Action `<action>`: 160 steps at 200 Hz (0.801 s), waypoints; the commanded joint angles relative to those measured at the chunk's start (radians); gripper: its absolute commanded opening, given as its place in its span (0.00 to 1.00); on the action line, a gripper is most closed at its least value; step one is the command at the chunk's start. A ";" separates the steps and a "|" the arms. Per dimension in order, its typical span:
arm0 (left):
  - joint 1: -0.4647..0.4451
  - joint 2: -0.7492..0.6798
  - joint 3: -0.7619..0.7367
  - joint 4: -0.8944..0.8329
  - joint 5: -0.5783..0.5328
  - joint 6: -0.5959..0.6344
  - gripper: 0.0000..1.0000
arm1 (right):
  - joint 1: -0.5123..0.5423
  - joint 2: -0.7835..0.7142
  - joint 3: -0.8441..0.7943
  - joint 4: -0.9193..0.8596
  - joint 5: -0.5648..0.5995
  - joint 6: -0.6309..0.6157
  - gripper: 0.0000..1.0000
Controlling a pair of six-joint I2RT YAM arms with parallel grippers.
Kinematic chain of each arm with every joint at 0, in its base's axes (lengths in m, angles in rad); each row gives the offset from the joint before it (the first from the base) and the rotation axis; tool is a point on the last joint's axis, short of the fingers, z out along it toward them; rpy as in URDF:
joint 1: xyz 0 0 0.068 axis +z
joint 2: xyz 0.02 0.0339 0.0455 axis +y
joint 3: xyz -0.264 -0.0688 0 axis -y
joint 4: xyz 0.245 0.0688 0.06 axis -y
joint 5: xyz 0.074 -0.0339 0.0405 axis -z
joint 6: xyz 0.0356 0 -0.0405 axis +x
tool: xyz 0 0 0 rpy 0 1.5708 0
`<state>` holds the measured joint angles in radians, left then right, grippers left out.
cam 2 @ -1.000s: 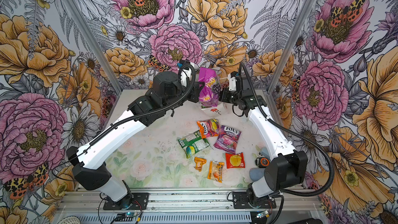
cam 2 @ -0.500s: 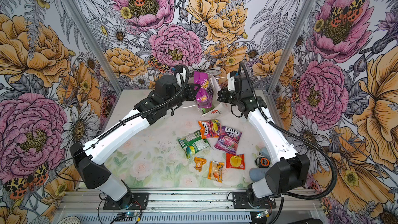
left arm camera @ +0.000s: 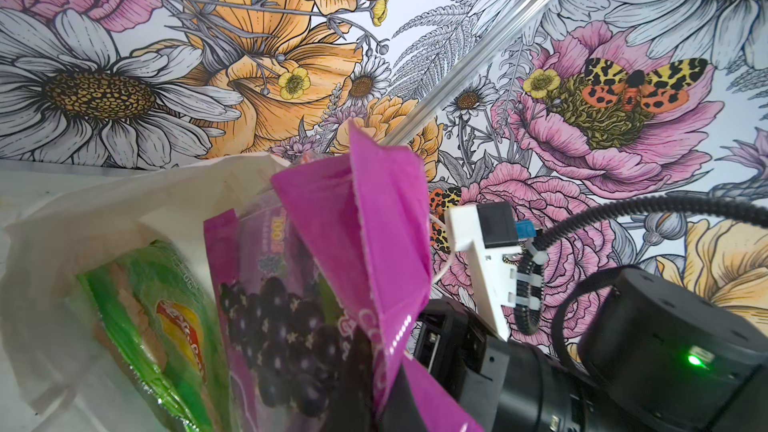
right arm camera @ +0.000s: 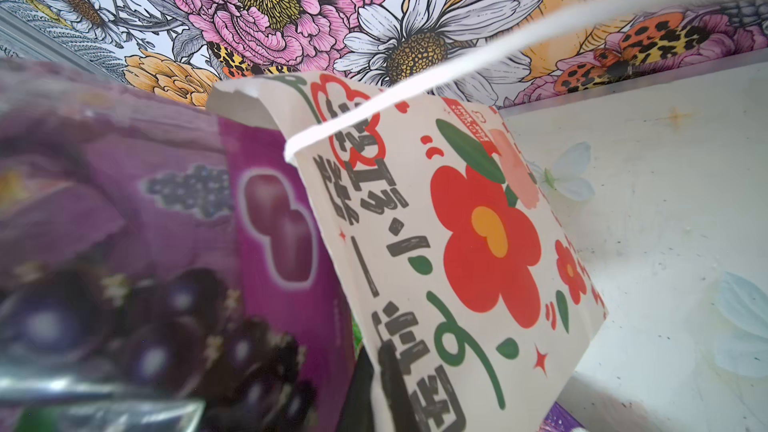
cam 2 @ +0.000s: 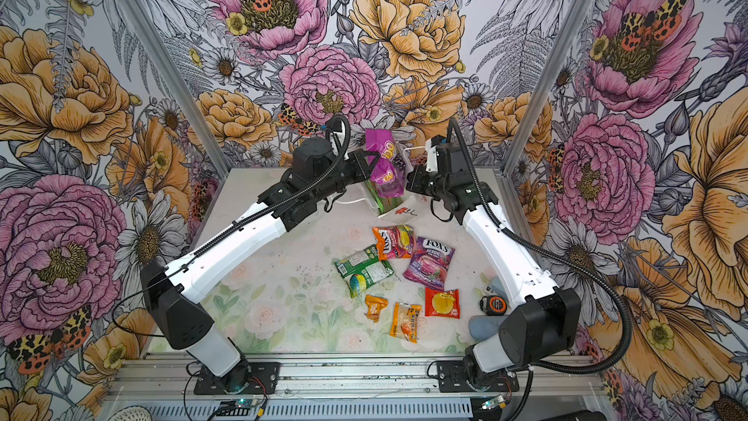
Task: Place the snacks into the paper bag
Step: 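Lower the purple candy bag into the paper bag and open the left gripper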
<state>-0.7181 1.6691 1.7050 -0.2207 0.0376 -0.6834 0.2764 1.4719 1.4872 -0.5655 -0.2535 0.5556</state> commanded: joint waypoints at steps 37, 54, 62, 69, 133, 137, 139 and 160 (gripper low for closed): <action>0.012 0.045 0.035 0.132 0.037 -0.051 0.00 | 0.010 -0.042 -0.018 0.068 0.010 0.052 0.00; 0.013 0.061 0.040 0.130 0.046 -0.056 0.00 | 0.010 -0.043 -0.026 0.082 0.007 0.070 0.00; 0.013 0.068 0.043 0.129 0.047 -0.057 0.00 | 0.009 -0.044 -0.031 0.089 0.007 0.079 0.00; 0.014 0.073 0.045 0.127 0.050 -0.057 0.00 | 0.009 -0.046 -0.035 0.097 0.007 0.090 0.00; 0.019 0.126 0.075 0.103 0.065 -0.053 0.00 | 0.009 -0.049 -0.068 0.158 -0.029 0.183 0.00; 0.020 0.132 0.081 0.096 0.065 -0.051 0.00 | 0.009 -0.048 -0.070 0.164 -0.030 0.189 0.00; 0.019 0.135 0.085 0.093 0.065 -0.050 0.00 | 0.009 -0.048 -0.070 0.165 -0.030 0.189 0.00; 0.019 0.178 0.109 0.078 0.050 -0.040 0.00 | 0.005 -0.050 -0.074 0.172 -0.030 0.202 0.00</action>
<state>-0.7036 1.8153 1.7363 -0.2214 0.0696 -0.7277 0.2756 1.4670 1.4170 -0.4656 -0.2394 0.7128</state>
